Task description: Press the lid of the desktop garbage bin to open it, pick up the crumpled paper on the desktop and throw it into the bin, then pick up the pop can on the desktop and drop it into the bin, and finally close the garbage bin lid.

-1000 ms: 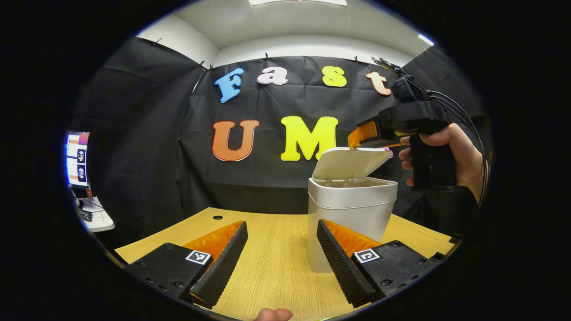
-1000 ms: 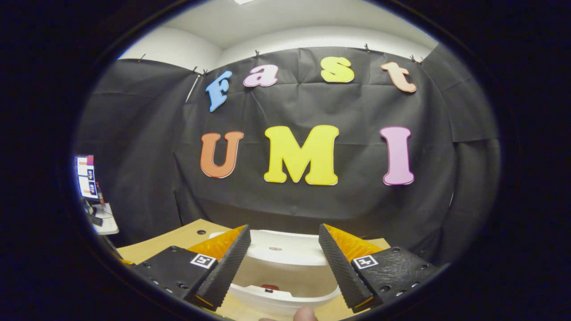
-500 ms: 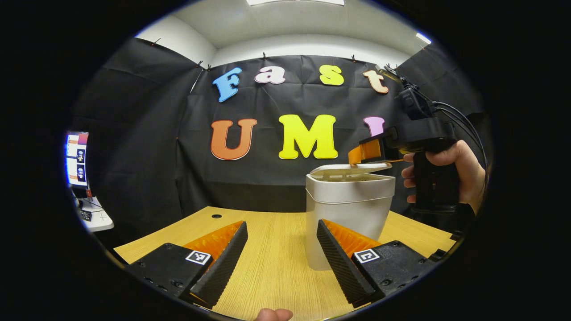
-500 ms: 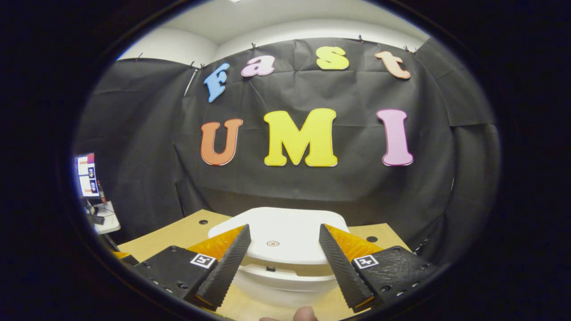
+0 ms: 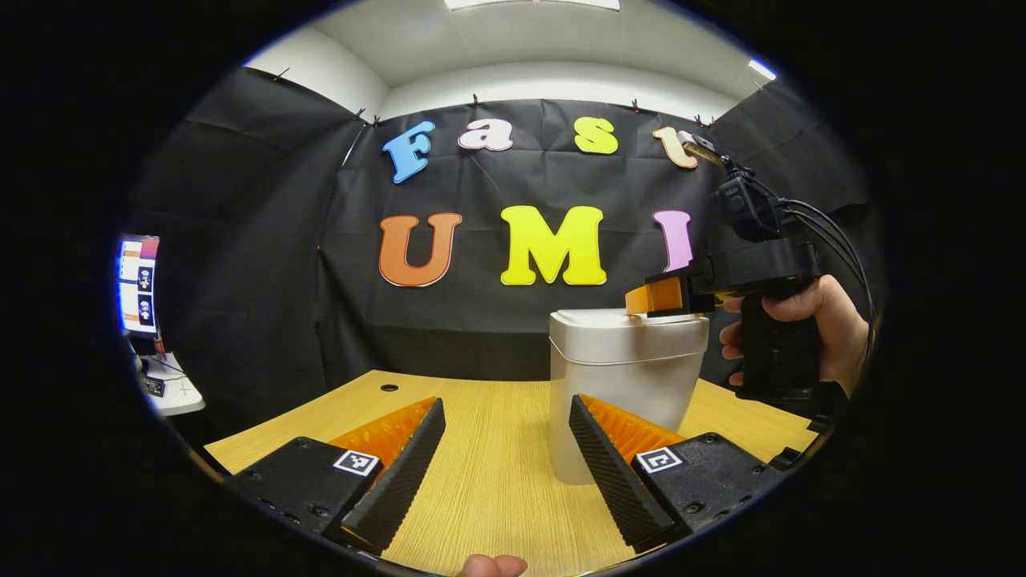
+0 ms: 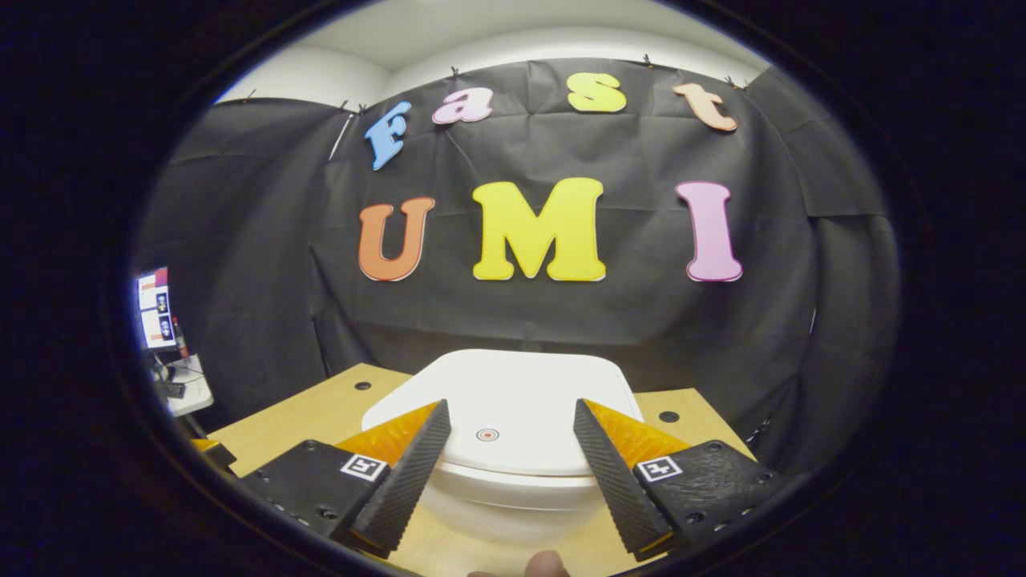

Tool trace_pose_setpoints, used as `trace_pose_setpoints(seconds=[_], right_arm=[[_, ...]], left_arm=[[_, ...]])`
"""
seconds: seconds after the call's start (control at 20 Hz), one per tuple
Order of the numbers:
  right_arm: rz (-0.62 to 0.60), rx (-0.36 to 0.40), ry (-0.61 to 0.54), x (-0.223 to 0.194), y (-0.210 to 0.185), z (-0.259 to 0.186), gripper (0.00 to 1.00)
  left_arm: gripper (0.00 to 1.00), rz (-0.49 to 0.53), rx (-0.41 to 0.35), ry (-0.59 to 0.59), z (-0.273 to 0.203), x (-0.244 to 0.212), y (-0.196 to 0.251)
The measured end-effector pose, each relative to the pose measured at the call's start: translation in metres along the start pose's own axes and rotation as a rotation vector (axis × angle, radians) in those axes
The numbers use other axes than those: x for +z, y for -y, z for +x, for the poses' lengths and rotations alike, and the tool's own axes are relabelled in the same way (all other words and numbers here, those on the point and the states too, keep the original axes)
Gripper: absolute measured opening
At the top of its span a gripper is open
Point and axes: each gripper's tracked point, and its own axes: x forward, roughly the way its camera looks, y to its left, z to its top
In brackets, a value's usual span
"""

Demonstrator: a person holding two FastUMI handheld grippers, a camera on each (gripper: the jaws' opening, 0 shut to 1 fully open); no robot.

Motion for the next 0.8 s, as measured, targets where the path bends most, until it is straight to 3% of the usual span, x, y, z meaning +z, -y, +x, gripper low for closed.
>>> trace_pose_setpoints(seconds=[0.25, 0.8], right_arm=[[-0.049, 0.007, 0.027, -0.013, 0.001, 0.000, 0.99], [0.021, 0.013, 0.127, -0.001, -0.001, 0.000, 0.98]], left_arm=[[1.00, 0.000, -0.006, -0.009, 0.010, 0.001, 0.002], [1.00, -0.013, -0.022, -0.019, 0.020, -0.003, 0.006]])
